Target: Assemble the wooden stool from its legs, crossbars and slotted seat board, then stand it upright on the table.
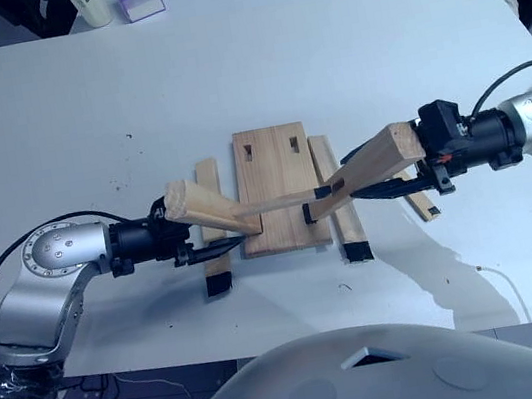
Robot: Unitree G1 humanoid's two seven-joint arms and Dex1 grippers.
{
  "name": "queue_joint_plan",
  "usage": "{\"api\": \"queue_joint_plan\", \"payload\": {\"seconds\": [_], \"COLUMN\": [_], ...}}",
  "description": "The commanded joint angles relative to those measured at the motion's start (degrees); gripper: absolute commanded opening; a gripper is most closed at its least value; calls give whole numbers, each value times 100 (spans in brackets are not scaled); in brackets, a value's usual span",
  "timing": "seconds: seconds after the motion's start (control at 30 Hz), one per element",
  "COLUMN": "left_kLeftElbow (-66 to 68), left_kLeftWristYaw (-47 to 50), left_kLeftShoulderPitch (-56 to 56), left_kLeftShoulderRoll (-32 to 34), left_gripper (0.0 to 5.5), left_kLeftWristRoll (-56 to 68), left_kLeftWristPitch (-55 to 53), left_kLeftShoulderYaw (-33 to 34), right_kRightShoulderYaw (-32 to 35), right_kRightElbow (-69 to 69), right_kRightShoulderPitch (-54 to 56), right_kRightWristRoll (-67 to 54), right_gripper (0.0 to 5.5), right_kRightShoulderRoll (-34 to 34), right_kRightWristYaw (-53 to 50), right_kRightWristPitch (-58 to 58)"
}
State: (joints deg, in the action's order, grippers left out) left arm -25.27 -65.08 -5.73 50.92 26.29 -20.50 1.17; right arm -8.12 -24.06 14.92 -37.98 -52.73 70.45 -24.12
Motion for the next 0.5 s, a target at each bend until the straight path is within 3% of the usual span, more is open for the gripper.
{"api": "queue_joint_plan", "payload": {"seconds": [0.03, 0.5], "left_kLeftElbow": [-52, -129], "left_kLeftWristYaw": [54, 188], "left_kLeftShoulderPitch": [103, -71], "left_kLeftShoulderRoll": [-74, -134], "left_gripper": [323, 323], "left_kLeftWristRoll": [64, -3], "left_kLeftWristPitch": [-70, -28], "left_kLeftShoulderYaw": [-66, -164], "right_kRightShoulderYaw": [-647, -1092], "right_kRightElbow": [286, 436], "right_kRightShoulderPitch": [-240, 354], "right_kRightWristRoll": [566, 620], "right_gripper": [200, 200], "right_kRightShoulderRoll": [-417, 1], "right_kRightWristYaw": [538, 393], "right_kRightWristPitch": [-342, -383]}}
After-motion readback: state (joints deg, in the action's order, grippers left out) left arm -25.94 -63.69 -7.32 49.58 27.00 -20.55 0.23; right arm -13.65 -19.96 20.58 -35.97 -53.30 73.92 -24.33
